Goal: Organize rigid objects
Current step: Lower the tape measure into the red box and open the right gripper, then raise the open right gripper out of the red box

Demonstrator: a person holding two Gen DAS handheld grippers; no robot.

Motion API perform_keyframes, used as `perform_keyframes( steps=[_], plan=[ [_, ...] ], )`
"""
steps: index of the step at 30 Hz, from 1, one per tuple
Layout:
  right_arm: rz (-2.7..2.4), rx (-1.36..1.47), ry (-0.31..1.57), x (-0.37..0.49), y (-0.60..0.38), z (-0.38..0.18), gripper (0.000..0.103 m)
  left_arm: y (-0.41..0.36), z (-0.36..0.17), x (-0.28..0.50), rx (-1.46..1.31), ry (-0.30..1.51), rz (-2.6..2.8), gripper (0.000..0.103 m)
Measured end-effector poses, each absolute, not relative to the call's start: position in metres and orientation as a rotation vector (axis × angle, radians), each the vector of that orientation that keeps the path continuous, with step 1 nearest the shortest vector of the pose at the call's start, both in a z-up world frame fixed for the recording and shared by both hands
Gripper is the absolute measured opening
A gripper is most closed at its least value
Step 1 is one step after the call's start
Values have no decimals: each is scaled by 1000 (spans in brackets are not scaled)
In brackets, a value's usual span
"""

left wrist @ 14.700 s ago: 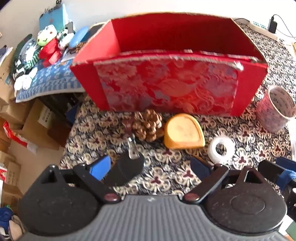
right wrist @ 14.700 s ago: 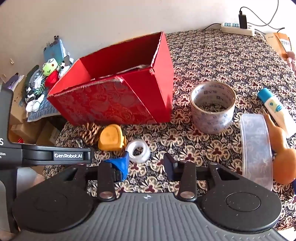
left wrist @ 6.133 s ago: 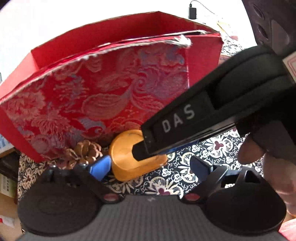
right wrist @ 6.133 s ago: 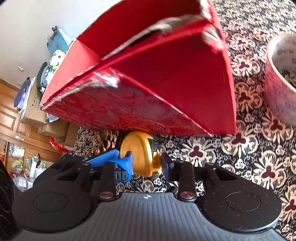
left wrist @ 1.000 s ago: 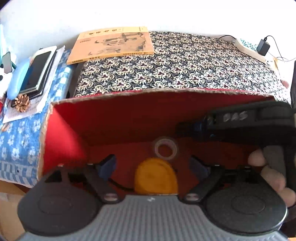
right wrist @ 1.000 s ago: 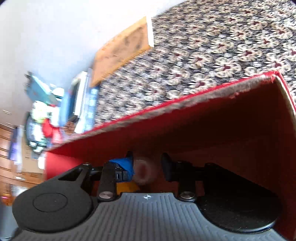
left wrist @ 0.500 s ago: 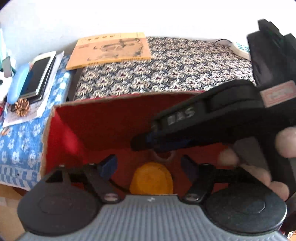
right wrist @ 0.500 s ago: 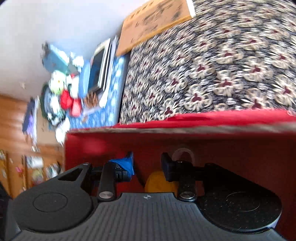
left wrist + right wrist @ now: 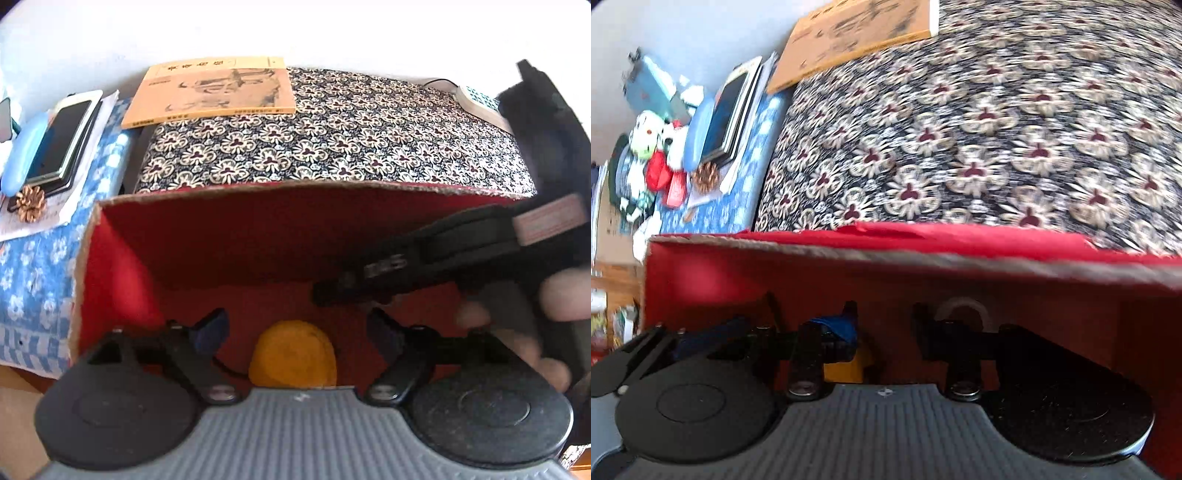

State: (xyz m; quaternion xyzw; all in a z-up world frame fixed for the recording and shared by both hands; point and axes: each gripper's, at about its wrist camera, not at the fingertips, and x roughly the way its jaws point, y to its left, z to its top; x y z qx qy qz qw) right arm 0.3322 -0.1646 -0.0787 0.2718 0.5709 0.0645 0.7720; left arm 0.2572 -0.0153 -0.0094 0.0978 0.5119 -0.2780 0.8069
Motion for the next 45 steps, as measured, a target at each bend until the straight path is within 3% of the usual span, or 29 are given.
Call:
perform_keyframes(
  steps=[5, 13, 19, 23, 32, 35, 38, 45],
  plan=[
    [110, 646, 1210, 311, -184, -65, 17, -18, -9, 259, 205, 1094, -582, 80],
    [66, 681, 1105, 269, -197, -41, 16, -23, -17, 264, 234, 1167, -601, 71],
    [3, 467, 992, 253, -176, -35, 15, -25, -20, 265, 242, 1206, -635, 72],
    [-3, 527, 927, 250, -186, -37, 14, -30, -27, 270, 275, 1290, -636, 71],
    [6, 537, 887, 248, -186, -37, 13, -47, -39, 253, 568, 1381, -656, 74],
    [10, 543, 877, 246, -187, -37, 13, -49, -48, 257, 585, 1428, -635, 64],
    [11, 554, 862, 240, -186, -35, 12, -52, -53, 263, 582, 1452, -606, 61],
    [-9, 575, 826, 234, -187, -34, 11, -54, -51, 272, 531, 1437, -552, 60]
  ],
)
